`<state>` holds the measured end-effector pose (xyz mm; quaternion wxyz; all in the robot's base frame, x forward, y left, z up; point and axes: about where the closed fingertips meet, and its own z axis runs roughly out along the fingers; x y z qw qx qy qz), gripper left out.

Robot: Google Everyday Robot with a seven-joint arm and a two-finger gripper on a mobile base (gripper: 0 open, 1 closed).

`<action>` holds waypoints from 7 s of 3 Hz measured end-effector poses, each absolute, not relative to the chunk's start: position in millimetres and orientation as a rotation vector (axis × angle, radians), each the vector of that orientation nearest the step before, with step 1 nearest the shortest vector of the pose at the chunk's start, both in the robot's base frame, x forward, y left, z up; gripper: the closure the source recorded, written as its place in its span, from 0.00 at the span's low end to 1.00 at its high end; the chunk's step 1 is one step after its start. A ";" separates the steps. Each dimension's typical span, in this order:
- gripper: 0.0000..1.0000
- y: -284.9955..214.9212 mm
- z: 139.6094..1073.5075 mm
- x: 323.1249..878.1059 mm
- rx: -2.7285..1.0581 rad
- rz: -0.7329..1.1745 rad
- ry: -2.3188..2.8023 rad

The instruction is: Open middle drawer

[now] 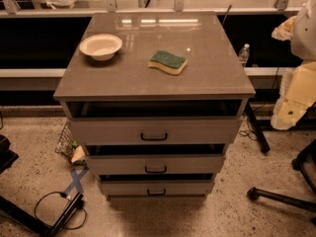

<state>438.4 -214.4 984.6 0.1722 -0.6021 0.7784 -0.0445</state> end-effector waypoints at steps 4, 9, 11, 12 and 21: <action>0.00 -227.4 844.9 392.4 -1.593 -0.009 2.040; 0.00 -201.3 599.8 445.1 -1.467 0.089 1.994; 0.00 -161.9 491.3 470.6 -1.553 0.200 1.995; 0.00 -161.8 491.3 470.6 -1.553 0.201 1.995; 0.95 -132.8 412.9 547.1 -1.807 0.127 2.019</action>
Offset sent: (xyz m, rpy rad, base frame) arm 0.0079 -0.0046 -0.0741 0.0913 -0.0966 -0.0070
